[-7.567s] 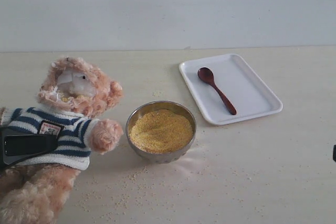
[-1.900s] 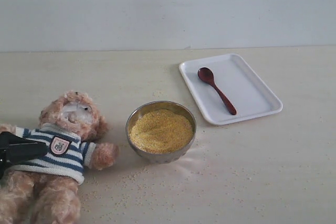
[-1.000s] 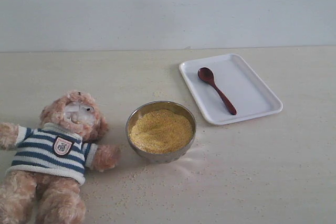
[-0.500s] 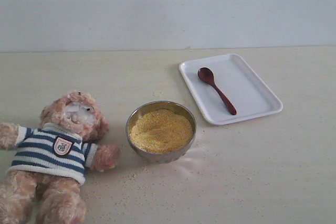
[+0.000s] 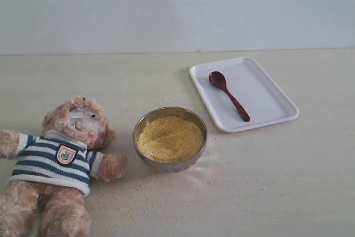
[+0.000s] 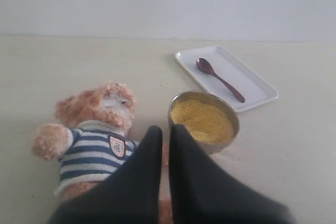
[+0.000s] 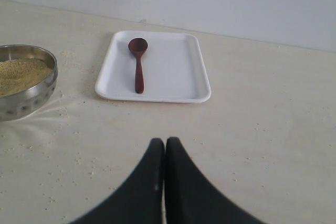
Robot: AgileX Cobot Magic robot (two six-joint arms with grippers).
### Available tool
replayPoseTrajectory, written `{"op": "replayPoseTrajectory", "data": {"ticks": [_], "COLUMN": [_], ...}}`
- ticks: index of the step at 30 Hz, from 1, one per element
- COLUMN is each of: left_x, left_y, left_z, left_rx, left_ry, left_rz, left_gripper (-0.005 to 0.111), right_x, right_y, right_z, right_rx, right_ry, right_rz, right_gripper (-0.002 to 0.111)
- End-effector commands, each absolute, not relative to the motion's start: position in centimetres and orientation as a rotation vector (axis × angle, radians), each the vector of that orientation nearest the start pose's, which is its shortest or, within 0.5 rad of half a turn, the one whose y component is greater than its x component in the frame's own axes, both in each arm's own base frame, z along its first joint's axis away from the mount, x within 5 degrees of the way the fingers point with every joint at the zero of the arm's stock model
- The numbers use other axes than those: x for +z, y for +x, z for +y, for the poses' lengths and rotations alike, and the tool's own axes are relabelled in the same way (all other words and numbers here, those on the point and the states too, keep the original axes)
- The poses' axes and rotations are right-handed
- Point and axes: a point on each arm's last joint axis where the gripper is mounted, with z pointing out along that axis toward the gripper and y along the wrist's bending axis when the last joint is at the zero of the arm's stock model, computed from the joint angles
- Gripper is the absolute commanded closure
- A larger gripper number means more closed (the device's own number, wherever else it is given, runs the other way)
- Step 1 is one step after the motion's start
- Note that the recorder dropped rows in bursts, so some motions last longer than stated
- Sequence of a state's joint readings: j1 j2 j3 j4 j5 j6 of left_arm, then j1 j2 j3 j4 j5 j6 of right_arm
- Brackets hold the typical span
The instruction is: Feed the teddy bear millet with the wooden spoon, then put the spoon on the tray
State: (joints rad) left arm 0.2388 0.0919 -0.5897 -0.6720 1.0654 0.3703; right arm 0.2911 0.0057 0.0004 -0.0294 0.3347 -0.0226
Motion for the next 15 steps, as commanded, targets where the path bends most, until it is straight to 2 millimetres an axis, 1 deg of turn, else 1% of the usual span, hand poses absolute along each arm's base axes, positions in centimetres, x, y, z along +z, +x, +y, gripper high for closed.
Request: {"op": "replayPoseTrajectory", "data": {"ticks": [1,4,8,10,12,15], "left_x": [31.8,32.3,33.4,33.6,33.2,31.8], "left_y": [0.1,0.4,0.6,0.8,1.2,1.7], "left_z": [-4.7,-4.4,-4.2,-4.2,-4.0,-3.4], "left_rx": [-0.367,-0.298,-0.205,-0.175,-0.144,-0.108], "left_ry": [0.185,0.190,0.254,0.285,0.299,0.229], "left_rz": [1.868,1.802,1.671,1.624,1.580,1.521], "left_gripper": [0.102,0.102,0.102,0.102,0.102,0.102], "right_x": [18.4,18.4,18.4,18.4,18.4,18.4], "right_y": [5.2,5.2,5.2,5.2,5.2,5.2], "right_z": [1.4,1.4,1.4,1.4,1.4,1.4], "right_rx": [0.153,0.153,0.153,0.153,0.153,0.153], "right_ry": [-0.305,-0.305,-0.305,-0.305,-0.305,-0.305], "right_rz": [1.787,1.787,1.787,1.787,1.787,1.787], "right_gripper": [0.108,0.108,0.108,0.108,0.108,0.108]}}
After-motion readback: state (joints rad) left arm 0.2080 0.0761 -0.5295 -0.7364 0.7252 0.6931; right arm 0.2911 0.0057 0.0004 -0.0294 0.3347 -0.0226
